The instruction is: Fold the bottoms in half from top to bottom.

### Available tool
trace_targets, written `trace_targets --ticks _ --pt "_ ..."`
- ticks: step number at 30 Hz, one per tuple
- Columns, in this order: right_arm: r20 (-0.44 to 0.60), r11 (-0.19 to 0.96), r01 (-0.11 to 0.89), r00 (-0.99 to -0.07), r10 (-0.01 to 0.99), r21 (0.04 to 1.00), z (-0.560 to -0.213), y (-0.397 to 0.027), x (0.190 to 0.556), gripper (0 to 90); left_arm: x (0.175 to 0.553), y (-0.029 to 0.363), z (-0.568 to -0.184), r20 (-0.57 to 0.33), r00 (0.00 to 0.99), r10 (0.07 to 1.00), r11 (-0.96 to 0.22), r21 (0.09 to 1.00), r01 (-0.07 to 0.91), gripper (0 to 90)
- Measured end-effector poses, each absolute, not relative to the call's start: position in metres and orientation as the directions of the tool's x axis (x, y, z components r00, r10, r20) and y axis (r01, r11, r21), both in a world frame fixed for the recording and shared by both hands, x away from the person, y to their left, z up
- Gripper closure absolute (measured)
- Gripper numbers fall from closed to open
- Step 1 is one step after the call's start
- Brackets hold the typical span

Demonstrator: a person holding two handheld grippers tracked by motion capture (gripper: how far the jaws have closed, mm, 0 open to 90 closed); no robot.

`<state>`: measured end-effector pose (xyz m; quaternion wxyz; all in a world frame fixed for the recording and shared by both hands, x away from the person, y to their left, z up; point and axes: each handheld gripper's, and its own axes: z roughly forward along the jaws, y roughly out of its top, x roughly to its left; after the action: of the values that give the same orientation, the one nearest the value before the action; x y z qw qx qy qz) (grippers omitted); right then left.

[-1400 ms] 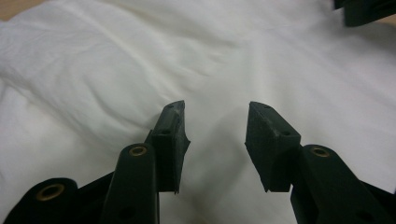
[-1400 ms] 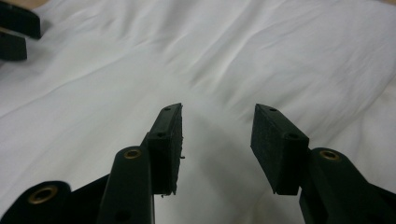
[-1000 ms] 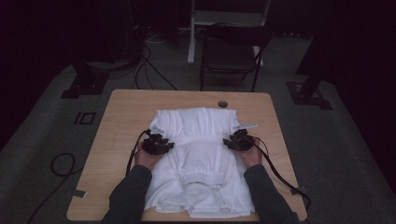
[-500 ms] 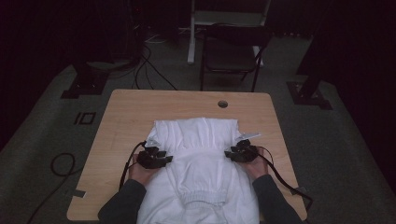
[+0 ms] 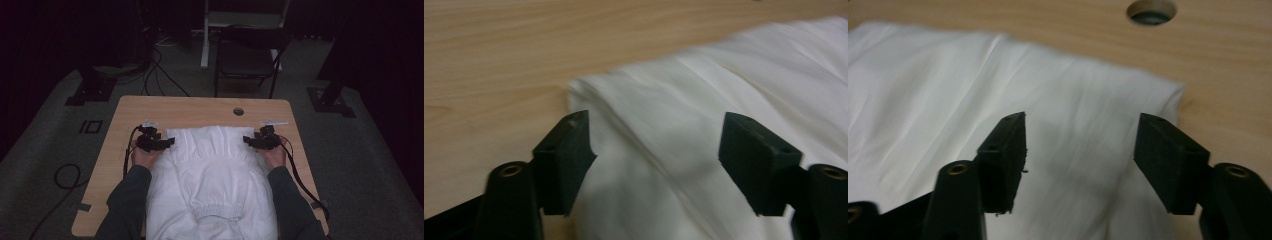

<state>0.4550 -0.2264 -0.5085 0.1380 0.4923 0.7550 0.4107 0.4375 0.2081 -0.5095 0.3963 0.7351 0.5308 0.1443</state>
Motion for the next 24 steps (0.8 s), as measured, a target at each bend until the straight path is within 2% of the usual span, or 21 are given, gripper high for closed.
trace_targets --ticks 7,15,21,24 --pt "0.257 0.080 0.677 -0.382 0.888 0.732 -0.515 -0.226 0.490 24.2 0.469 0.208 -0.524 -0.313 0.312 0.897 0.005 0.713 0.701 21.3" --pt "0.265 0.063 0.732 -0.323 0.908 0.678 -0.536 -0.223 0.506 22.1 0.478 0.202 -0.545 -0.315 0.277 0.908 0.001 0.662 0.750 18.9" --pt "0.239 0.068 0.744 -0.298 0.924 0.664 -0.541 -0.218 0.511 23.1 0.479 0.202 -0.543 -0.256 0.291 0.922 -0.056 0.654 0.755 24.6" --pt "0.227 0.075 0.740 -0.299 0.927 0.668 -0.544 -0.216 0.512 24.4 0.479 0.202 -0.542 -0.228 0.301 0.926 -0.085 0.652 0.753 30.7"
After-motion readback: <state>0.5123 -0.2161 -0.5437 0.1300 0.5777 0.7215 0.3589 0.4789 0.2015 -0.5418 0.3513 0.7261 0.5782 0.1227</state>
